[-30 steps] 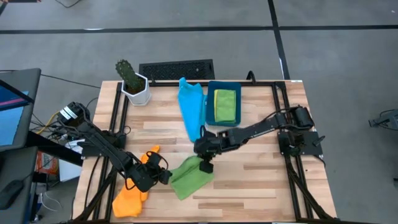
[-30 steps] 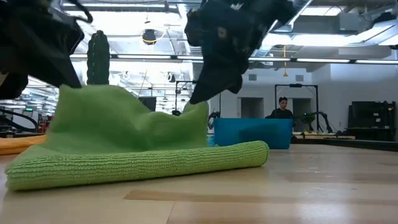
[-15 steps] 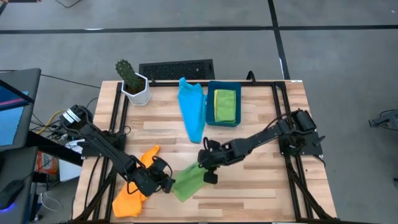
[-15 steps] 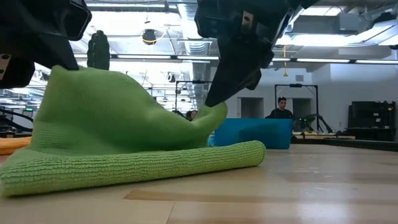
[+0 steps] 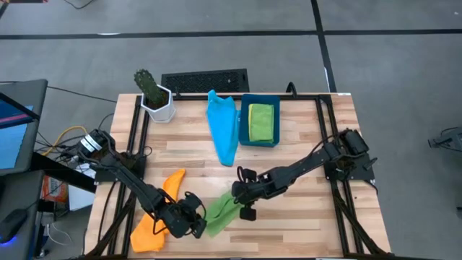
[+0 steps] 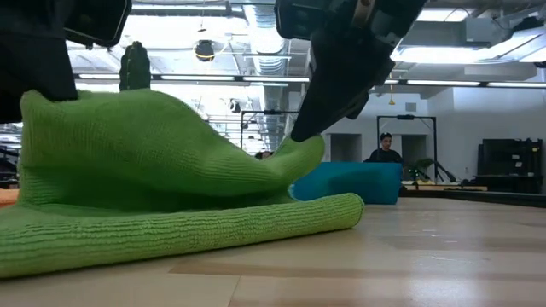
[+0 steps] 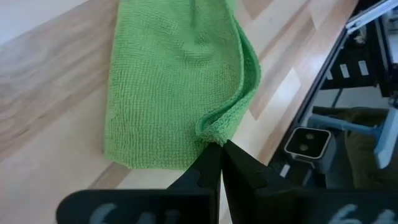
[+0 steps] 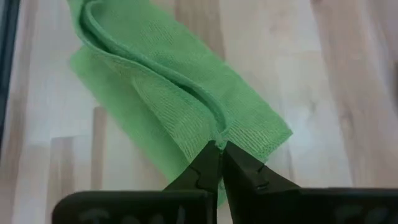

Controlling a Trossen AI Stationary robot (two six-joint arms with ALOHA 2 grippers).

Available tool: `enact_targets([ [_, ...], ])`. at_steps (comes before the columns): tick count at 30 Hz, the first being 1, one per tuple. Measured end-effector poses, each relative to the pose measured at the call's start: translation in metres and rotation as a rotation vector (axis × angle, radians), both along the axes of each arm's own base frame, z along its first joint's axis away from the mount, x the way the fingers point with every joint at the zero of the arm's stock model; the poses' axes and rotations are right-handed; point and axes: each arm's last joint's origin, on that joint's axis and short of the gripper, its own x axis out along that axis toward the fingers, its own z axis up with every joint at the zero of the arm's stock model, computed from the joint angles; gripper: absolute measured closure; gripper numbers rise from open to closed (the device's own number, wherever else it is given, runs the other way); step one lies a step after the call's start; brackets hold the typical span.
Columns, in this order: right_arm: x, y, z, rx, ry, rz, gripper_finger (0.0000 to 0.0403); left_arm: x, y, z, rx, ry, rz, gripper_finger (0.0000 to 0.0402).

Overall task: Fold microfiber towels
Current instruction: Fold the green towel

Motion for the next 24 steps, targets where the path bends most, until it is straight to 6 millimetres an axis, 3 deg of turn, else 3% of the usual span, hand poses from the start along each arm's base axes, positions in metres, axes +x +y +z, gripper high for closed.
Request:
enact_targets([
  [8,-0.004,0.008,-0.001,-0.007,0.009,0.028,0.0340,0.002,-0.002,-0.004,-0.001,0.007,-0.034,0.0401],
  [19,-0.009,0.009,-0.003,-0.014,0.058,0.039,0.0254,0.015,-0.018,-0.010,-0.029,0.003,-0.082,0.0401],
  [24,-0.001,0.013,0.009,0.037,-0.073,0.043,0.0229,0.017,-0.022,-0.005,-0.033,-0.014,-0.107,0.0402],
])
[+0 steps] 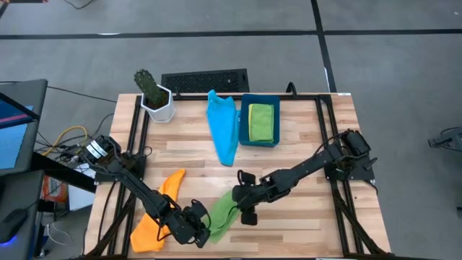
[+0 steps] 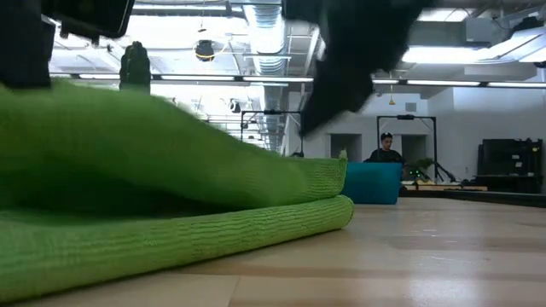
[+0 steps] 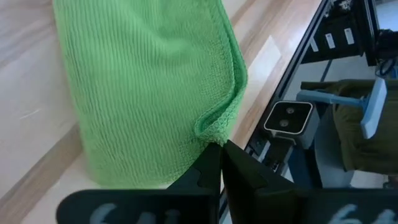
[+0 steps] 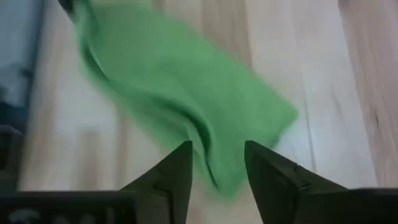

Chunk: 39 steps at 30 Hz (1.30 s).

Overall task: Fold microfiber towels
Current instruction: Fold the green towel

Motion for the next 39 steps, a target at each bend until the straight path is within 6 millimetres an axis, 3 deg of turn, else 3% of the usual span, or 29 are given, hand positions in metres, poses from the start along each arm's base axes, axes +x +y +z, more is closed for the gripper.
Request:
enact_targets([
  [3,0.007,0.005,0.004,0.044,-0.089,0.007,0.0227,0.000,0.000,0.000,0.009,0.000,0.002,0.0402],
  [12,0.022,0.013,-0.018,0.080,-0.145,0.012,0.0259,0.001,0.000,0.001,0.008,-0.022,0.015,0.0402],
  [22,0.021,0.011,-0.020,0.052,-0.132,-0.001,0.0287,0.001,0.000,0.002,0.004,-0.032,0.015,0.0402],
  [28,0.023,0.019,-0.038,0.065,-0.091,0.015,0.0298,0.003,-0.002,0.004,-0.016,-0.056,0.013,0.0402],
  [39,0.007,0.033,-0.041,0.063,0.010,0.057,0.0302,0.004,-0.004,0.007,-0.039,-0.089,0.003,0.0401],
])
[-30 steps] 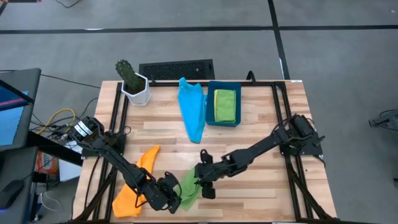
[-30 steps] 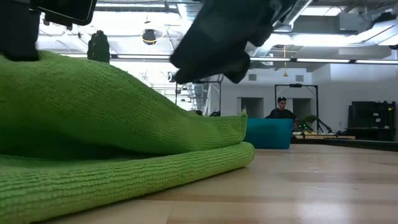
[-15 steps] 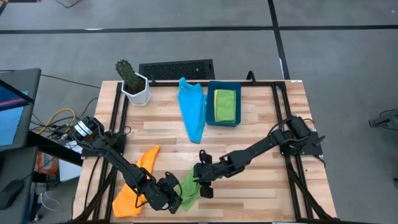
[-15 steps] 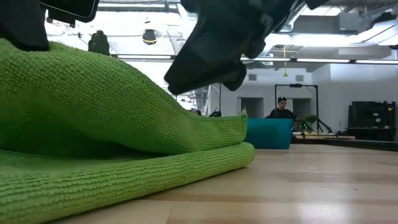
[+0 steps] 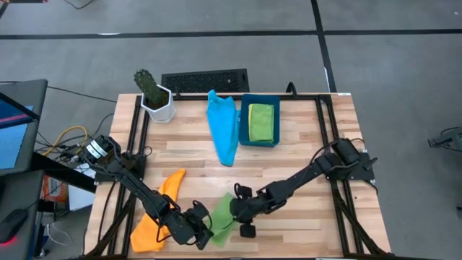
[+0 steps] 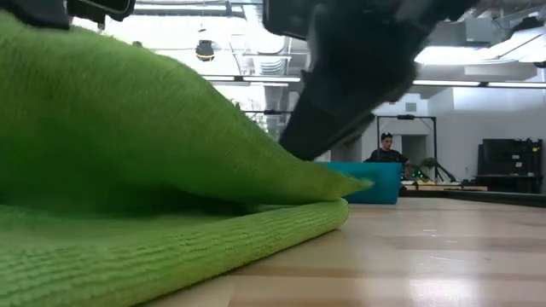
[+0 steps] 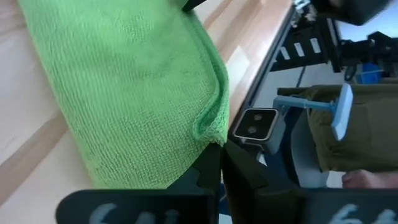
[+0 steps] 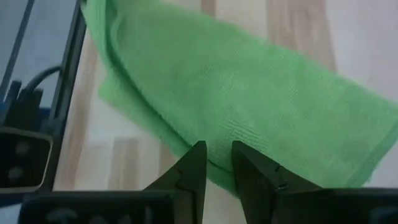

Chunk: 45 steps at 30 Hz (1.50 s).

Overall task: Fold microfiber towels
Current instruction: Fold the green towel

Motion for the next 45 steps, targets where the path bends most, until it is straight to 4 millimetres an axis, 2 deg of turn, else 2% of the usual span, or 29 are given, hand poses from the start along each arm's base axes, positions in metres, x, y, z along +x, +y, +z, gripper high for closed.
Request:
enact_targets([
  [6,-0.003,0.004,0.000,-0.002,0.005,0.010,0.0302,0.002,-0.002,0.004,0.022,-0.061,-0.040,0.0378],
  [13,-0.003,0.005,-0.001,0.000,0.007,0.002,0.0302,0.004,-0.004,0.007,0.025,-0.095,-0.077,0.0305],
  [16,-0.003,0.005,-0.001,0.000,0.008,0.002,0.0302,0.004,-0.007,0.009,-0.028,-0.097,-0.136,0.0273],
  [18,-0.003,0.005,-0.001,0.000,0.008,0.002,0.0302,0.005,-0.007,0.010,-0.030,-0.109,-0.156,0.0260],
  [20,-0.002,0.005,0.000,0.008,-0.008,0.002,0.0302,0.005,-0.006,0.010,-0.006,-0.116,-0.099,0.0255],
  [26,0.006,0.007,0.020,0.033,-0.172,-0.024,0.0302,-0.006,-0.005,0.008,0.219,-0.230,0.235,0.0284],
  [30,0.012,0.010,0.009,0.022,-0.206,-0.039,0.0302,-0.003,-0.008,-0.003,0.300,-0.236,0.203,0.0329],
  [35,0.008,0.017,-0.014,-0.037,-0.150,-0.050,0.0302,0.018,-0.031,-0.016,0.369,-0.220,0.117,0.0391],
  [40,-0.001,0.031,-0.025,-0.049,-0.117,-0.034,0.0302,0.036,-0.050,-0.032,0.445,-0.115,0.053,0.0395],
  [45,-0.009,0.038,-0.028,-0.125,-0.115,-0.056,0.0302,0.042,-0.057,-0.043,0.511,-0.001,0.043,0.0400],
])
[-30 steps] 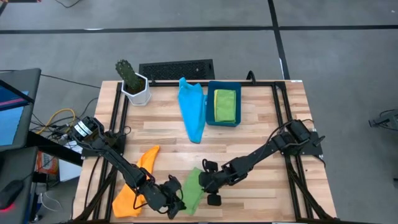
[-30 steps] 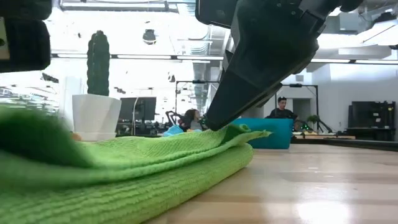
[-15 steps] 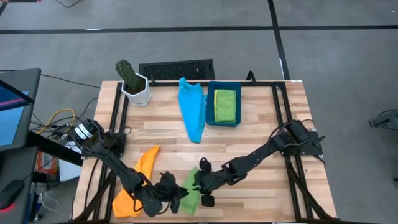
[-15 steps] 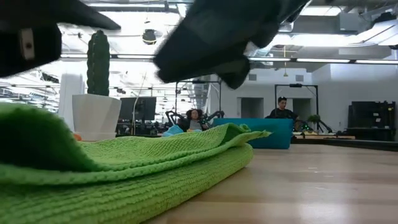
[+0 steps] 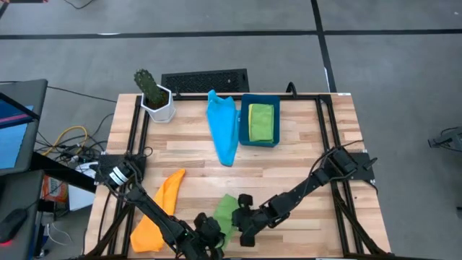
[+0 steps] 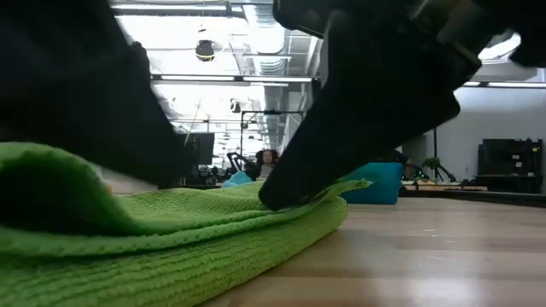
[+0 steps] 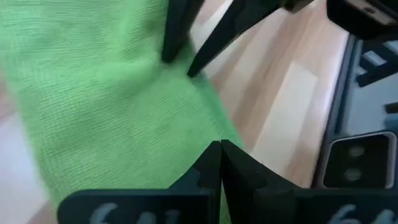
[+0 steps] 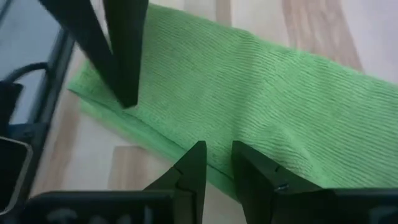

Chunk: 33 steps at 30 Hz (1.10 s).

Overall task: Fold microfiber towels
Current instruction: Fold the green towel, then put the green towel into the blue bin

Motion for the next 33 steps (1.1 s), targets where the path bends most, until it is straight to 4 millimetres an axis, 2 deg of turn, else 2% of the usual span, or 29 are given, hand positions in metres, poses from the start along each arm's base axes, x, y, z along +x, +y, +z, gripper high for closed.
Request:
enact_targets([
  [7,-0.001,-0.001,-0.001,-0.017,0.005,-0.019,0.0302,-0.001,-0.007,-0.017,-0.017,0.057,-0.032,0.0401],
  [12,-0.003,0.000,0.000,-0.032,0.008,-0.019,0.0302,-0.004,-0.010,-0.018,-0.023,0.066,-0.043,0.0401],
  [14,-0.006,0.000,0.012,-0.023,-0.008,-0.015,0.0302,-0.004,-0.010,-0.019,-0.026,0.072,-0.051,0.0401],
  [17,-0.009,-0.002,0.043,0.019,-0.064,-0.042,0.0302,-0.004,-0.011,-0.021,-0.036,0.077,-0.053,0.0401],
  [21,-0.006,-0.028,0.066,0.080,-0.038,-0.124,0.0293,-0.004,-0.012,-0.021,-0.041,0.077,-0.063,0.0401],
  [24,0.002,-0.053,0.067,0.113,0.029,-0.130,0.0262,-0.003,-0.012,-0.021,-0.027,0.079,-0.076,0.0401],
  [27,0.004,-0.072,0.059,0.128,0.143,-0.133,0.0208,-0.003,-0.011,-0.021,-0.029,0.082,-0.077,0.0401],
  [30,0.010,-0.083,0.045,0.132,0.209,-0.149,0.0152,-0.003,-0.011,-0.021,-0.033,0.083,-0.074,0.0401],
  [33,0.016,-0.089,0.041,0.148,0.204,-0.183,0.0121,-0.003,-0.011,-0.022,-0.033,0.087,-0.071,0.0401],
])
